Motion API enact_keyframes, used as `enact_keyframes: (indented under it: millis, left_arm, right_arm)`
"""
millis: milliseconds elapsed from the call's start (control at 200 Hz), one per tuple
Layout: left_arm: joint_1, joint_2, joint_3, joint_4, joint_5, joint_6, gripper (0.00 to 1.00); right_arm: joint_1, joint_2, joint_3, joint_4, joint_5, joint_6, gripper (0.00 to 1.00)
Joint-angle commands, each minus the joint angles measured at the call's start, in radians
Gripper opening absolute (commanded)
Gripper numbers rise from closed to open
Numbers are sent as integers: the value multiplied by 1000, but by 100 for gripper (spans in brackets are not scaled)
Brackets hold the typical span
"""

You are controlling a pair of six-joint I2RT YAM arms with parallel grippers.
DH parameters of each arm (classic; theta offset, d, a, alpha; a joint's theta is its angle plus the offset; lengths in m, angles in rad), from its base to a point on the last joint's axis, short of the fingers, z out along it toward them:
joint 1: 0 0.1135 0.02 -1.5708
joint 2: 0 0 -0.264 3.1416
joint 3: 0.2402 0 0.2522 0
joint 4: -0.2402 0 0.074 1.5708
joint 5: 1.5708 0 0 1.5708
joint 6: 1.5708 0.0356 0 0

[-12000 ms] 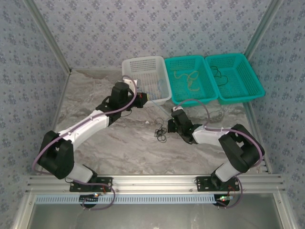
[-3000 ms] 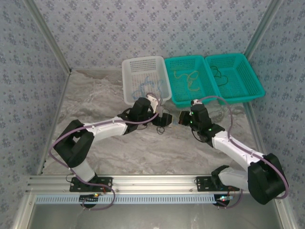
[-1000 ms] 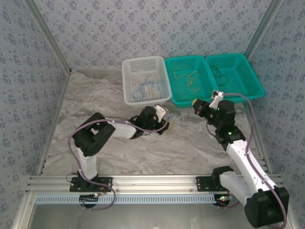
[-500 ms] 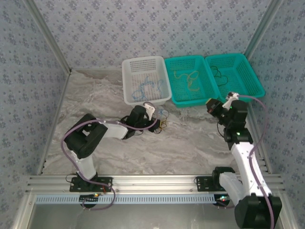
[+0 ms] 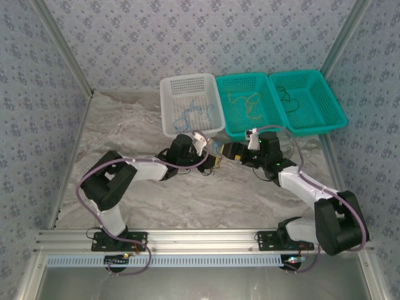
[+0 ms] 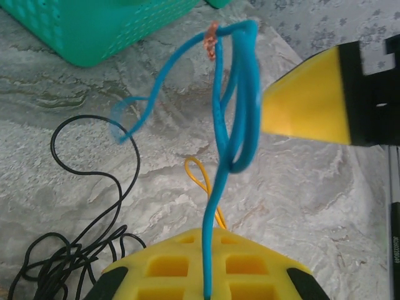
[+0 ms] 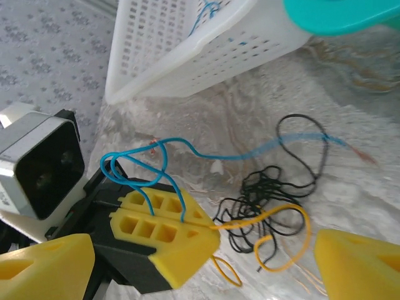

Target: Untangle the cables

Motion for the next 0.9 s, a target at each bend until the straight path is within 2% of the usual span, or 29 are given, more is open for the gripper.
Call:
enact_keyframes:
  millis: [0,100,210,250,440,645,894]
  left_arm:
    - [-8,-37,21,41,75,3,3]
    - [-9,-34,32,30,97,5,3]
    - [-11,-36,34,27,102,0,3]
    - [-10,-37,30,35,97,-7,4]
    - [5,-30,16,96,108,-64,4]
    - [18,-31,9,126,127,-87,5]
    - [18,-35,6,148,161,-93,5]
  right_arm:
    - [27,43,37,118,-31,7,91]
    - [34,97,57,194,-52,46,88]
    - [52,123,60,274,-68,77,79]
    - [61,121,57,274,-62,68,74]
    - [62,79,9,264,-43,51,62]
    - [56,22,-6,196,-39,-4,44]
    - [50,3,-19,229,6,20,30]
